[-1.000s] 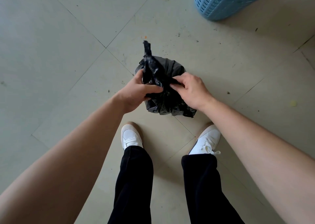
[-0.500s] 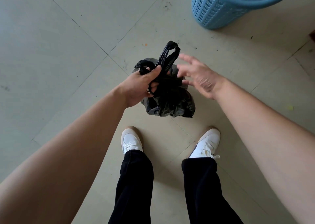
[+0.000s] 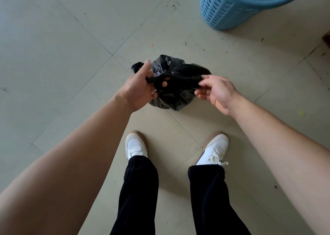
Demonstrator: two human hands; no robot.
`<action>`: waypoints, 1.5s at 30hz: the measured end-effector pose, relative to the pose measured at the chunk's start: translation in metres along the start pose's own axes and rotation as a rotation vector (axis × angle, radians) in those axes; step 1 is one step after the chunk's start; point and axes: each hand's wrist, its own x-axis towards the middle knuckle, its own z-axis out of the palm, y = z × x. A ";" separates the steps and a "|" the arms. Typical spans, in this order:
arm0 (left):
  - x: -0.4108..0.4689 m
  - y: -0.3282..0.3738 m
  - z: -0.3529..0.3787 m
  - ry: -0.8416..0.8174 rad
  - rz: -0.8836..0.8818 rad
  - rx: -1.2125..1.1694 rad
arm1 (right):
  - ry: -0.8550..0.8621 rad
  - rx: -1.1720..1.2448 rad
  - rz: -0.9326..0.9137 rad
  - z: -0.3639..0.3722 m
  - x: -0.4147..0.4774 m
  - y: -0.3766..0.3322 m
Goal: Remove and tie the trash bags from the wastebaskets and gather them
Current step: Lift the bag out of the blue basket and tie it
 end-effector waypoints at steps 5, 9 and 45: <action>0.004 -0.010 0.004 0.182 0.155 0.122 | -0.059 -0.408 0.138 0.014 -0.009 0.014; -0.006 -0.007 0.004 0.225 0.203 0.453 | 0.016 -1.026 -0.058 0.014 -0.004 0.007; -0.005 -0.015 0.022 0.373 0.292 0.167 | -0.068 -0.753 -0.307 0.022 0.005 0.038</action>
